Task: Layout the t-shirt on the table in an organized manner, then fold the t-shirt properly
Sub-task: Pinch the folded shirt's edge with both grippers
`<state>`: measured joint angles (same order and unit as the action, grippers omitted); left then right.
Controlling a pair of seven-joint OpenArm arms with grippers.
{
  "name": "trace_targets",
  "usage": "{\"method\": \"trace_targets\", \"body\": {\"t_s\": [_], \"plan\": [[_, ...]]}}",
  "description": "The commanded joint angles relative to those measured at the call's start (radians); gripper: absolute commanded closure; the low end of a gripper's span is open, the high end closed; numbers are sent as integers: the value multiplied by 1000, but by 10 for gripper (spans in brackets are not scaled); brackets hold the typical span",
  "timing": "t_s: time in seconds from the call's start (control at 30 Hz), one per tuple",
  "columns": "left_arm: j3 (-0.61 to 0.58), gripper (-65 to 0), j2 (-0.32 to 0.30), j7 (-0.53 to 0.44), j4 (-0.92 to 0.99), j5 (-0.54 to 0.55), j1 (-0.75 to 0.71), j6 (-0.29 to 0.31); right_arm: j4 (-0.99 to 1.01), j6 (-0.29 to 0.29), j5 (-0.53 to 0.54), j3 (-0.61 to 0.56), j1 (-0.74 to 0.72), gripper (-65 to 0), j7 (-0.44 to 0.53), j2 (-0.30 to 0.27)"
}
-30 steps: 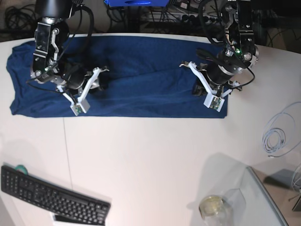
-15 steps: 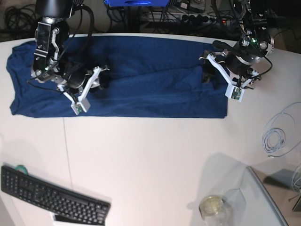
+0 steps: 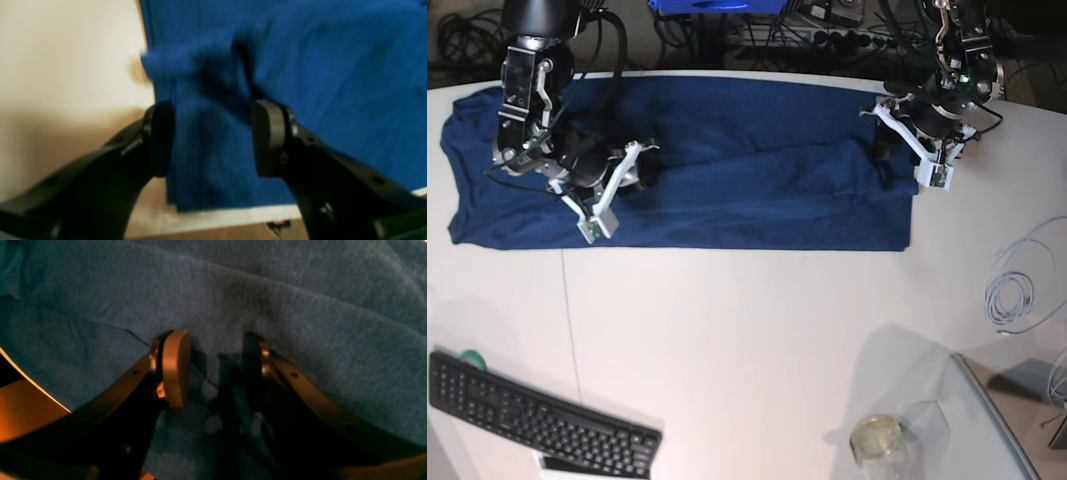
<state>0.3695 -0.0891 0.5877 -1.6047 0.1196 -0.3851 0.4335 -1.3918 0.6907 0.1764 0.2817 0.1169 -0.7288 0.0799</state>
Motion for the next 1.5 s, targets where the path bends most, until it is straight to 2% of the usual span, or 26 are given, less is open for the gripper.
{"method": "trace_targets", "body": {"t_s": [0.0, 0.33, 0.53, 0.57, 0.63, 0.7, 0.73, 0.97, 1.1, 1.2, 1.37, 1.47], "plan": [[-2, -346, -5, -31, -7, 9, 13, 0, -14, 7, 15, -2, -9, -245, 16, -4], [-5, -346, 22, -33, 48, 9, 88, 0, -14, 7, 15, -2, -10, -245, 16, -2], [-66, -324, 22, -33, 71, 2, 99, 0, -14, 7, 15, 1, -12, -245, 16, -4], [-68, -295, 22, -33, 70, 1, 99, 0, -14, 7, 15, 1, -12, -245, 16, -4], [-66, -179, 22, -33, 56, 1, 97, -3, -14, 7, 15, 1, -12, -245, 16, -4], [-63, -35, 16, -31, 27, -1, 91, -3, -14, 7, 15, 1, -12, -245, 16, -4], [-62, 0, 16, -31, 10, -1, 90, -5, -14, 7, 15, 1, -12, -245, 16, -4], [-68, 0, -16, -24, -75, -2, 67, -5, -14, 7, 15, 0, -13, -245, 16, -2], [-68, 0, -34, 96, -98, -2, 77, -5, -14, 7, 15, 0, -13, -245, 16, -2], [-68, 0, -41, 104, -118, -11, 76, -5, -14, 7, 15, 0, -13, -245, 16, -1], [-77, 0, -28, 104, -127, -165, 79, -5, -14, 7, 15, 0, -15, -245, 16, 1], [-145, 0, -31, 104, -153, -246, 79, -5, -14, 7, 15, 0, -15, -245, 16, 1]]}}
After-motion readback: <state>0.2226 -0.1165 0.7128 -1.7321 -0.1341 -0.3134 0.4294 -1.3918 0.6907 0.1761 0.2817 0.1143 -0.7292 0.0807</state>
